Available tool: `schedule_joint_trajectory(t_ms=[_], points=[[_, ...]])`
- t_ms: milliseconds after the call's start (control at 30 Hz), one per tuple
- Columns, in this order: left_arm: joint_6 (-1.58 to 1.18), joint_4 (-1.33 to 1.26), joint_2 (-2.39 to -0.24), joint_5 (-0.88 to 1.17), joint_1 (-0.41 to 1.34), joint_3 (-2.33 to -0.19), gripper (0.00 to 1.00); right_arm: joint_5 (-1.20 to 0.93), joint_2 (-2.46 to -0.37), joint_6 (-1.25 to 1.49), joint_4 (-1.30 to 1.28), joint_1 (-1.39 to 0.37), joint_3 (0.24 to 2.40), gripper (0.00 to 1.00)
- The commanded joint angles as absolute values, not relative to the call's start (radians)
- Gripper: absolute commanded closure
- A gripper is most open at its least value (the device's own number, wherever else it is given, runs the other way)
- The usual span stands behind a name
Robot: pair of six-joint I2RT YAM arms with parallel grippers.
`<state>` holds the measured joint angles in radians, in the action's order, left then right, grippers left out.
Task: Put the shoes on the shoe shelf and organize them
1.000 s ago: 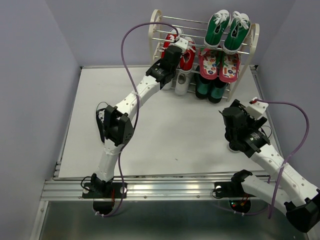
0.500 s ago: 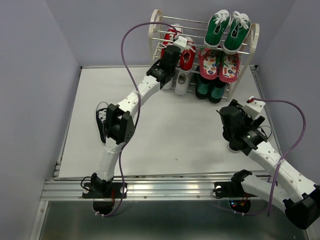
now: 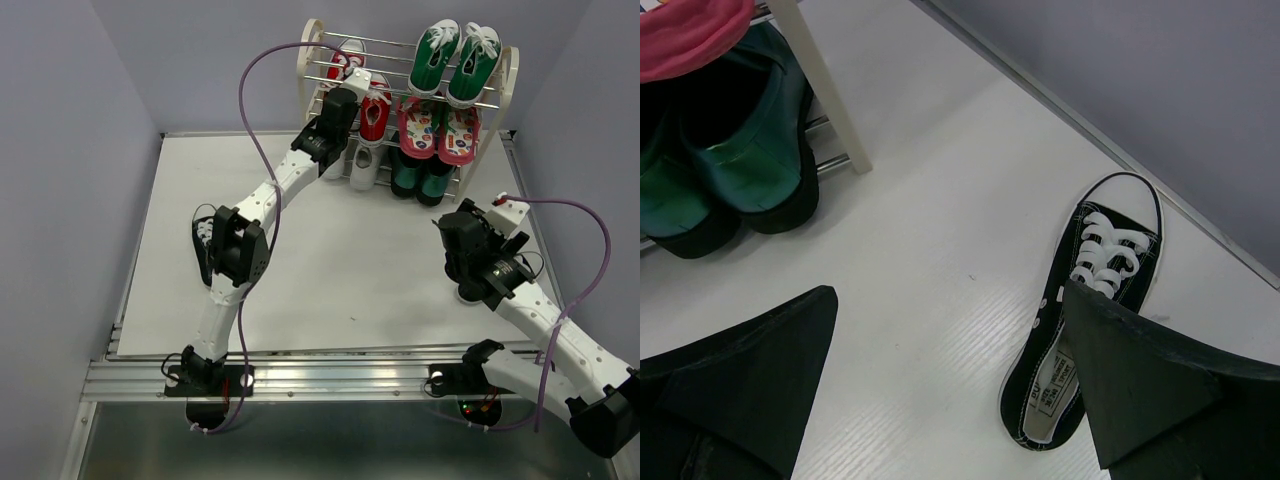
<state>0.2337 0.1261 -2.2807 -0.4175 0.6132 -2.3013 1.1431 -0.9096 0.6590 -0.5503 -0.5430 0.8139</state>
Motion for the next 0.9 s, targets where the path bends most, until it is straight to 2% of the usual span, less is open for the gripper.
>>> schedule_joint_trajectory(t_ms=[0,367,433,767,833,867], points=[[0.230,-0.048,-2.252,-0.428,0.609,-2.376,1.00,1.195,-0.907,0.666,-0.511,-0.545,0.808,0.00],[0.207,-0.026,-2.253,-0.439,0.607,-2.373,0.95,1.197,-0.916,0.664,-0.512,-0.545,0.810,0.00],[0.195,-0.003,-2.247,-0.442,0.607,-2.381,1.00,1.195,-0.917,0.664,-0.512,-0.545,0.811,0.00],[0.166,0.054,-2.203,-0.406,0.607,-2.390,1.00,1.193,-0.937,0.664,-0.512,-0.545,0.813,0.00],[0.169,0.055,-2.207,-0.411,0.607,-2.390,0.95,1.195,-0.940,0.664,-0.512,-0.545,0.813,0.00],[0.170,0.054,-2.210,-0.410,0.607,-2.388,0.88,1.195,-0.940,0.664,-0.512,-0.545,0.813,0.00]])
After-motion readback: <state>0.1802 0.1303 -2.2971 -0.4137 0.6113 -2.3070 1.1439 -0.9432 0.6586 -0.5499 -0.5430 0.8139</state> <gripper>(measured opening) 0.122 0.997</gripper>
